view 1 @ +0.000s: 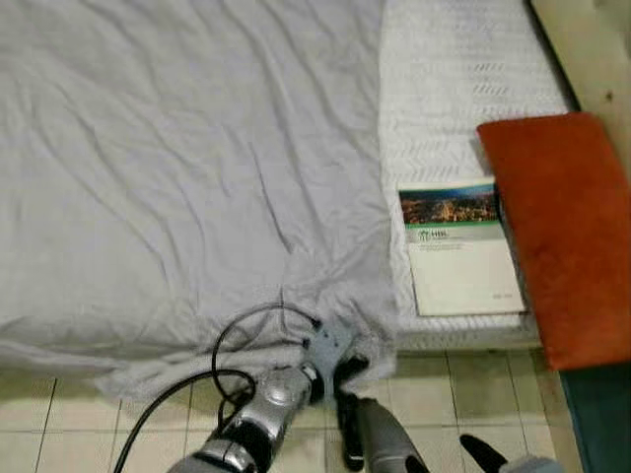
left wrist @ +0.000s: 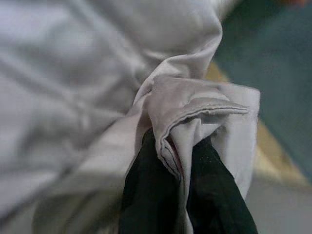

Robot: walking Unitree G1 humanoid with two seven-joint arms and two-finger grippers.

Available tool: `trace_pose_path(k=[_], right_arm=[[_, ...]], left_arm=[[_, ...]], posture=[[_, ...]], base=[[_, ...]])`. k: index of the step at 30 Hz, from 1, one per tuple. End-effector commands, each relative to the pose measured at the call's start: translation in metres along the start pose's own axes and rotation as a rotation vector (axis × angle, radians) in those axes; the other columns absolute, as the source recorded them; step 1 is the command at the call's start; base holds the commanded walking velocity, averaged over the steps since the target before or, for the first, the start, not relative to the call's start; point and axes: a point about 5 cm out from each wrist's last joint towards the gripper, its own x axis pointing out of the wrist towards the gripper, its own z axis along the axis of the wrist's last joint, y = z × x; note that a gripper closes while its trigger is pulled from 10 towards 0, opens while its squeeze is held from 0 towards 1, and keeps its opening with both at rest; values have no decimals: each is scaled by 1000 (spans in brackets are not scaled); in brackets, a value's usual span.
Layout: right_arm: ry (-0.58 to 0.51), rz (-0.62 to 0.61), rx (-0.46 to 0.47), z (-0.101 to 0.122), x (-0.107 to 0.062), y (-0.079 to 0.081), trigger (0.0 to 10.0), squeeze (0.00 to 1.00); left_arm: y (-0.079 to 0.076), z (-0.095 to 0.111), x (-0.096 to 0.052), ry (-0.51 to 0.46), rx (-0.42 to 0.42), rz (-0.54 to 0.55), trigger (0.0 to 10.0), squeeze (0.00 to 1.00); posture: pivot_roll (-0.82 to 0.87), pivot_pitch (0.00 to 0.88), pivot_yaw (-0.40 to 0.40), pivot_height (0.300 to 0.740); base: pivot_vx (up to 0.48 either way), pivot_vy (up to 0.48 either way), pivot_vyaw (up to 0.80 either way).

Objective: Clean up the room

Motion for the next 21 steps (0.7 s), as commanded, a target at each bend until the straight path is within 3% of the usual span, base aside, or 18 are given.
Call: trace_pose_path(k=[1,9,16,21], right_arm=[[57,-1,15,-9,-5,1,10000,0],[63,2,16,-10,-5,-1,10000,0],[69,9,15,-10,-4,-1,10000,0],[79,16,15,-12,-5,0,10000,0]], left_arm=[[-61,3,23,5,-19,-151,10000,0],[-59,-5,19,-9,-23,-123,10000,0],[-59,-7,18,5,1,-104,10000,0],[-67,-12,18,17,2,-120,10000,0]], posture=[[-367,465,-98,740],[-357,469,-100,740],[-357,473,-103,740],[-360,477,-105,740]], base=[[0,0,0],[0,0,0],[-383,0,0],[-461,0,0]])
